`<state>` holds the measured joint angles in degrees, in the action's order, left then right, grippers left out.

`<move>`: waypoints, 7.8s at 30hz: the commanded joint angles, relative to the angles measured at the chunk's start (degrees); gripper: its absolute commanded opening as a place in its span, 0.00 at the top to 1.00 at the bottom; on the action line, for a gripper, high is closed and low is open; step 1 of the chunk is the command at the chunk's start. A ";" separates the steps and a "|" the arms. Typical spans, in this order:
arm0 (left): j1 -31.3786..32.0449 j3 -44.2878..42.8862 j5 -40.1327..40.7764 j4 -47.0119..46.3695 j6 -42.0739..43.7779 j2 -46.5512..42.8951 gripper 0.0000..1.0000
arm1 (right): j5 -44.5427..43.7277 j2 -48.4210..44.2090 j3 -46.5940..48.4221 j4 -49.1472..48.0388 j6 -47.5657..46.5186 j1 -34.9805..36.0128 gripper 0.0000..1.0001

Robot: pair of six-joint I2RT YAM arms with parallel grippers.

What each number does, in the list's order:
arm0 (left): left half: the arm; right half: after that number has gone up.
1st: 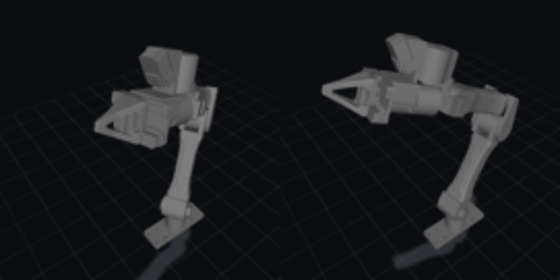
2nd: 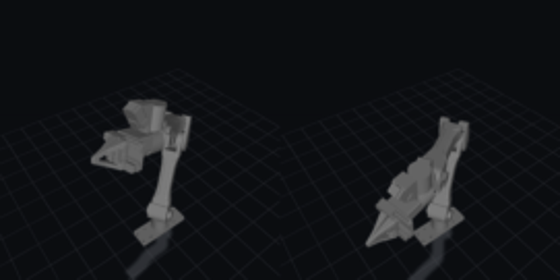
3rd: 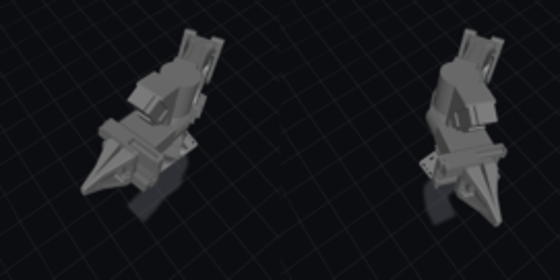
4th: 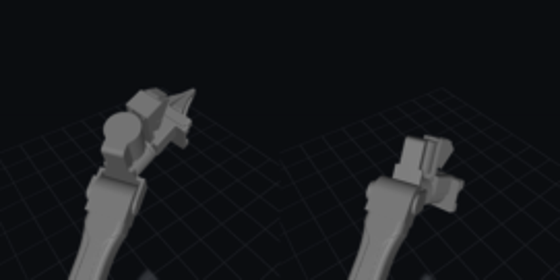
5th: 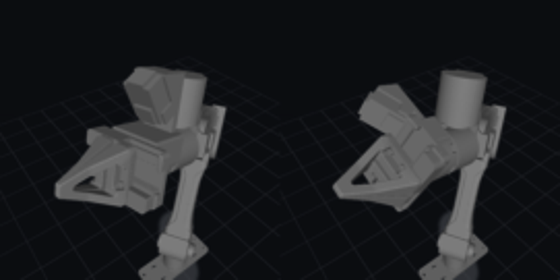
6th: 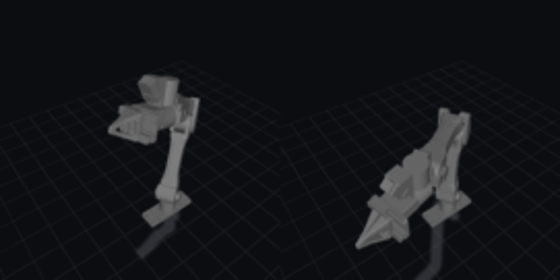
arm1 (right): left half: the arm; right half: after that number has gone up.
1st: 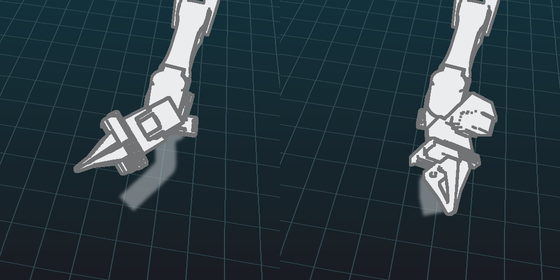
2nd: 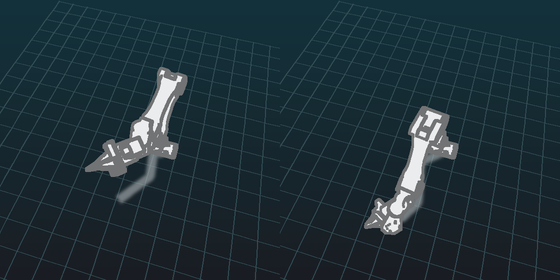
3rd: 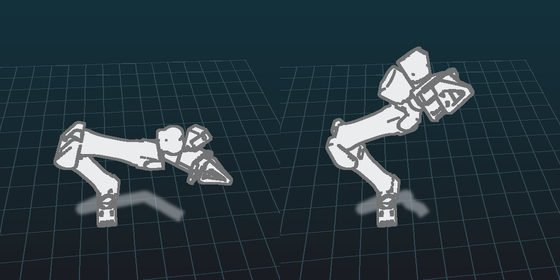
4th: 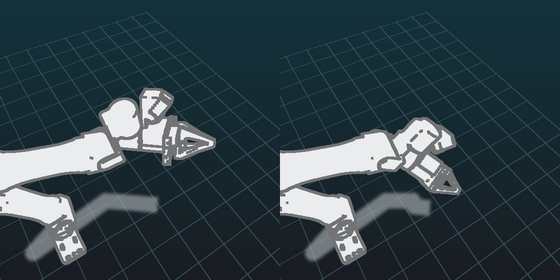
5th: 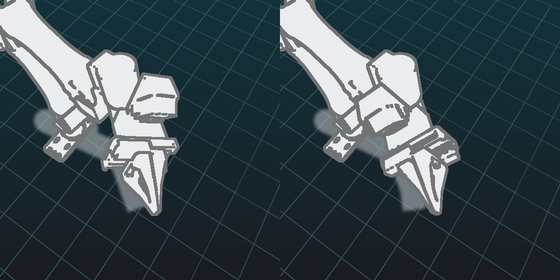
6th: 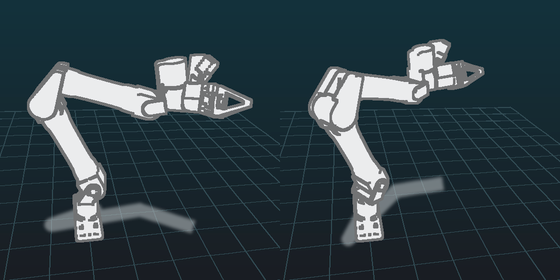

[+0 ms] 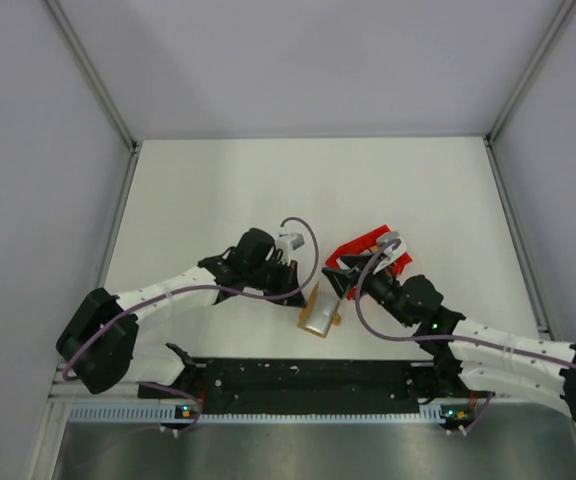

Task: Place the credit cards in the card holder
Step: Close the card holder at the center of the board.

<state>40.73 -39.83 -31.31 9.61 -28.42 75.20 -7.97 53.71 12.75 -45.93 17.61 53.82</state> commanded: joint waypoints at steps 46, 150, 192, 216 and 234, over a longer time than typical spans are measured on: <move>7.70 -2.44 14.97 -3.19 -7.09 11.11 0.73 | 10.60 3.26 12.13 49.20 14.06 -0.82 0.43; 14.73 -12.73 11.71 -3.81 -3.66 19.19 0.69 | -4.43 -11.27 4.12 55.34 25.46 -0.21 0.62; 13.24 7.40 44.32 -3.89 -27.30 4.34 0.70 | 21.15 25.84 37.17 51.91 10.86 -10.40 0.93; 13.23 1.07 45.02 -1.61 -20.53 2.94 0.72 | 27.74 26.70 26.36 46.99 19.13 -10.41 1.00; 13.23 4.85 41.51 -9.07 -20.70 9.35 0.79 | 28.62 33.65 27.76 41.62 19.22 -10.40 1.00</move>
<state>54.06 -36.62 12.38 4.01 -48.90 82.13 19.66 86.67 38.33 -1.32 37.08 43.35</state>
